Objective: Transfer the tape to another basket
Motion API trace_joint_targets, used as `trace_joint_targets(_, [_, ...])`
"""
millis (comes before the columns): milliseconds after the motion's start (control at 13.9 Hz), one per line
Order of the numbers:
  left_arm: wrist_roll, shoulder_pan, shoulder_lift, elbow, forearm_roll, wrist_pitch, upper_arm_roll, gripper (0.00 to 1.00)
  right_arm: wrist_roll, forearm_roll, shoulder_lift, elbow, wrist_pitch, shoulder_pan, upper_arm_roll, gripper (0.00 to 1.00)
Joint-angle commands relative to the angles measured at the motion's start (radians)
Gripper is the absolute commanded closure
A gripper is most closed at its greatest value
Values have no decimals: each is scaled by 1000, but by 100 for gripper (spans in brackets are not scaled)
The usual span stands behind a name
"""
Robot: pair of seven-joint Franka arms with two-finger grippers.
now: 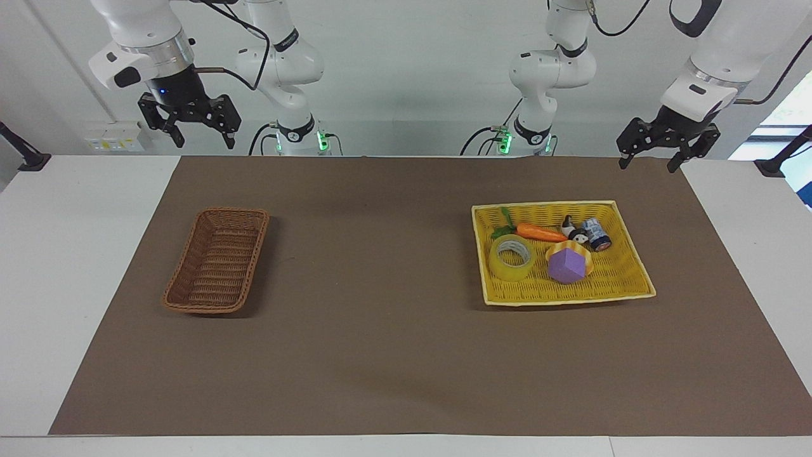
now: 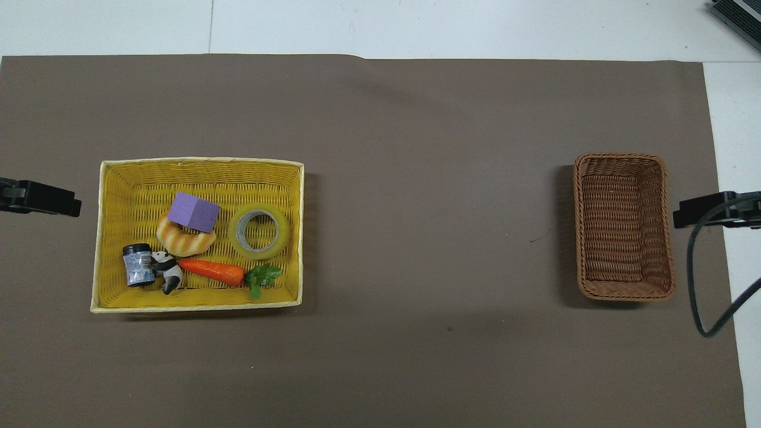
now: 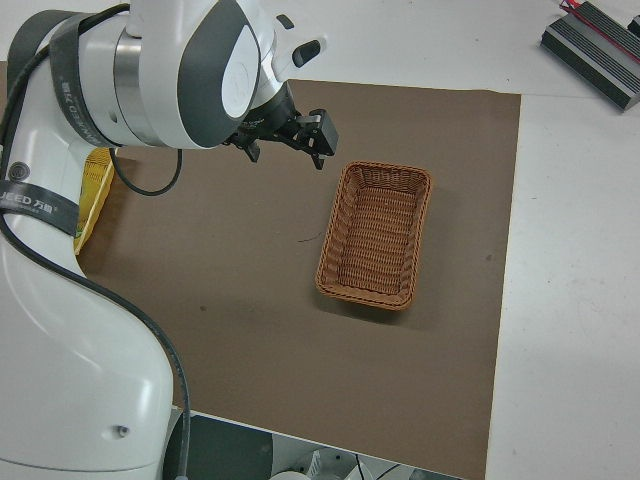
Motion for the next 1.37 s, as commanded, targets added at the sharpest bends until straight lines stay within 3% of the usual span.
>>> trace_joint_targets(0, [4,11,-5,-12,-11,14,-3,0,4,10,-15,-16,-8,-9,4,0])
trace_joint_targets(505, [-66,-27,6,-58,-8,56,-13,0,4,10,-15,-19,-8,-9,4,0])
trace_joint_targets(721, [-232,-75,10,-130,-5,147,-16,0,4,10,-15,-19,-8,-9,4,0])
trace_joint_targets(1082, [-286,-164,26,-291,-8,363,-16,0,3,12,-15,-19,-8,-11,4,0])
trace_joint_targets(1298, [-552,-202,89,-359,-11,472,-16,0,3,12,-15,-19,-8,-11,4,0])
